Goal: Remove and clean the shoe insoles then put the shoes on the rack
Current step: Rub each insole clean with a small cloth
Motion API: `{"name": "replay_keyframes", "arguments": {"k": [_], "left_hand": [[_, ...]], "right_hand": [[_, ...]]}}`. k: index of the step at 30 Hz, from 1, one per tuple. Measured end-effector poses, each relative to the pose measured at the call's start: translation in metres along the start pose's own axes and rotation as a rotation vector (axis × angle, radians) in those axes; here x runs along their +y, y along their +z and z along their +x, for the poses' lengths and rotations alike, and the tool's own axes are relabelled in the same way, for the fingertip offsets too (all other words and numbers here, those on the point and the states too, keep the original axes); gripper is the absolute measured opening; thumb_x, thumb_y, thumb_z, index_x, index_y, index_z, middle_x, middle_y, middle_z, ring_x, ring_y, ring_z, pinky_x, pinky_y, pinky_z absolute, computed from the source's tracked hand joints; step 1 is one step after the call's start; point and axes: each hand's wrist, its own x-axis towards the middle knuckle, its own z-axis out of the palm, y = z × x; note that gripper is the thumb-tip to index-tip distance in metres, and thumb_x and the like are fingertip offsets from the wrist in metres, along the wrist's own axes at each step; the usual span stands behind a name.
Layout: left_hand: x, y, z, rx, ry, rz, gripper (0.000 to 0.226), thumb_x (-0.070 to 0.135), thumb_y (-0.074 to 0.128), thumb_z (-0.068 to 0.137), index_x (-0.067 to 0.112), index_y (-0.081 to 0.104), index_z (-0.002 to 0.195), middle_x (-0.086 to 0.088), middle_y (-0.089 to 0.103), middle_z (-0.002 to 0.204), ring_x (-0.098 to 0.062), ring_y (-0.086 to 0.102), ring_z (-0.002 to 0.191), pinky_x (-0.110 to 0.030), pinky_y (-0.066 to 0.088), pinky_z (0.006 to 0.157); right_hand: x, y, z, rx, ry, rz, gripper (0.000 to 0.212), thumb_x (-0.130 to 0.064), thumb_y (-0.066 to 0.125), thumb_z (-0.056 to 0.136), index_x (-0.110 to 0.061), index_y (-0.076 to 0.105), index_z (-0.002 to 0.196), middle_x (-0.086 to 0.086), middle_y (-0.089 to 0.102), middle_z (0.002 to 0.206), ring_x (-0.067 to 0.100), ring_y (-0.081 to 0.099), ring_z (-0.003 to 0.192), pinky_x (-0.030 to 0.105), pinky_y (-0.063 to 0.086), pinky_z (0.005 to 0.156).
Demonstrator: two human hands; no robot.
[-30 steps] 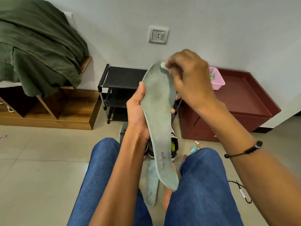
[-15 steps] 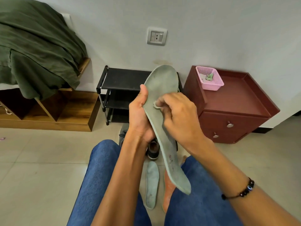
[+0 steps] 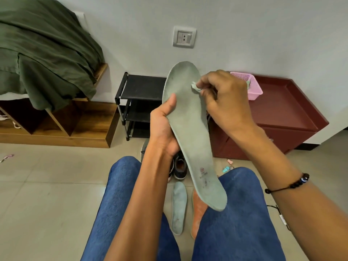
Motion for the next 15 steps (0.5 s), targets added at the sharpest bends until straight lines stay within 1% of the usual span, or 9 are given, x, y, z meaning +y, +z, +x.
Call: {"name": "replay_keyframes", "arguments": {"k": [3, 5, 8, 9, 10, 11, 12, 14, 15], "left_hand": [[-0.003, -0.004, 0.000, 0.019, -0.028, -0.008, 0.043, 0.029, 0.033, 0.097, 0.000, 0.065, 0.101, -0.014, 0.070, 0.090, -0.025, 0.067, 0.082, -0.036, 0.053, 0.082], [-0.004, -0.006, 0.001, 0.027, -0.031, -0.034, 0.042, 0.030, 0.034, 0.095, -0.001, 0.059, 0.110, -0.015, 0.069, 0.098, -0.026, 0.066, 0.090, -0.038, 0.049, 0.090], [-0.006, -0.008, 0.002, 0.019, -0.052, -0.058, 0.058, 0.033, 0.040, 0.088, -0.007, 0.048, 0.128, -0.023, 0.055, 0.127, -0.032, 0.055, 0.117, -0.042, 0.036, 0.109], [-0.007, -0.009, 0.002, 0.021, -0.070, -0.061, 0.058, 0.035, 0.039, 0.089, -0.009, 0.051, 0.125, -0.025, 0.055, 0.126, -0.033, 0.055, 0.117, -0.043, 0.034, 0.110], [-0.008, -0.011, 0.003, 0.028, -0.086, -0.062, 0.056, 0.036, 0.036, 0.091, -0.010, 0.058, 0.114, -0.026, 0.060, 0.118, -0.033, 0.060, 0.109, -0.042, 0.037, 0.107], [-0.010, -0.014, 0.004, 0.041, -0.086, -0.060, 0.056, 0.037, 0.035, 0.093, -0.010, 0.064, 0.103, -0.025, 0.064, 0.106, -0.032, 0.064, 0.099, -0.041, 0.042, 0.100], [-0.010, -0.014, 0.005, 0.039, -0.083, -0.058, 0.055, 0.038, 0.035, 0.094, -0.008, 0.066, 0.097, -0.023, 0.066, 0.098, -0.031, 0.066, 0.090, -0.041, 0.046, 0.094], [-0.009, -0.013, 0.005, 0.045, -0.062, -0.020, 0.050, 0.039, 0.042, 0.088, -0.005, 0.060, 0.105, -0.019, 0.065, 0.094, -0.030, 0.065, 0.085, -0.041, 0.049, 0.086], [-0.008, -0.011, 0.005, 0.046, -0.051, 0.001, 0.051, 0.040, 0.046, 0.084, -0.003, 0.058, 0.109, -0.019, 0.065, 0.094, -0.029, 0.064, 0.085, -0.041, 0.050, 0.083]], "right_hand": [[-0.004, 0.006, -0.008, -0.013, 0.003, -0.089, 0.015, 0.002, 0.054, 0.073, -0.005, 0.065, 0.080, 0.009, 0.065, 0.078, 0.029, 0.059, 0.076, 0.029, 0.041, 0.069], [-0.009, 0.010, -0.018, -0.063, 0.036, -0.060, 0.016, 0.004, 0.055, 0.072, -0.006, 0.065, 0.080, 0.007, 0.066, 0.080, 0.028, 0.060, 0.076, 0.033, 0.046, 0.070], [-0.026, 0.013, -0.034, -0.141, 0.175, 0.038, 0.018, 0.003, 0.059, 0.074, -0.010, 0.069, 0.083, 0.002, 0.069, 0.084, 0.024, 0.064, 0.081, 0.041, 0.050, 0.078], [-0.029, 0.014, -0.036, -0.171, 0.231, 0.055, 0.019, 0.002, 0.060, 0.076, -0.011, 0.070, 0.085, -0.001, 0.070, 0.085, 0.021, 0.064, 0.082, 0.039, 0.049, 0.083], [-0.031, 0.014, -0.037, -0.205, 0.276, 0.062, 0.019, 0.001, 0.061, 0.078, -0.013, 0.071, 0.085, -0.004, 0.070, 0.083, 0.018, 0.064, 0.082, 0.036, 0.047, 0.087], [-0.032, 0.012, -0.036, -0.240, 0.317, 0.084, 0.019, 0.000, 0.062, 0.078, -0.015, 0.072, 0.084, -0.006, 0.069, 0.080, 0.016, 0.064, 0.079, 0.033, 0.048, 0.086], [-0.031, 0.011, -0.034, -0.275, 0.374, 0.154, 0.018, 0.000, 0.064, 0.078, -0.016, 0.072, 0.081, -0.006, 0.068, 0.075, 0.015, 0.063, 0.074, 0.031, 0.050, 0.083], [-0.029, 0.003, -0.027, -0.358, 0.551, 0.448, 0.022, 0.005, 0.066, 0.075, -0.016, 0.070, 0.074, 0.000, 0.066, 0.068, 0.009, 0.061, 0.062, 0.025, 0.053, 0.068], [-0.028, -0.001, -0.024, -0.362, 0.630, 0.581, 0.026, 0.009, 0.066, 0.075, -0.016, 0.068, 0.071, 0.002, 0.064, 0.065, 0.006, 0.058, 0.057, 0.020, 0.052, 0.061]]}}
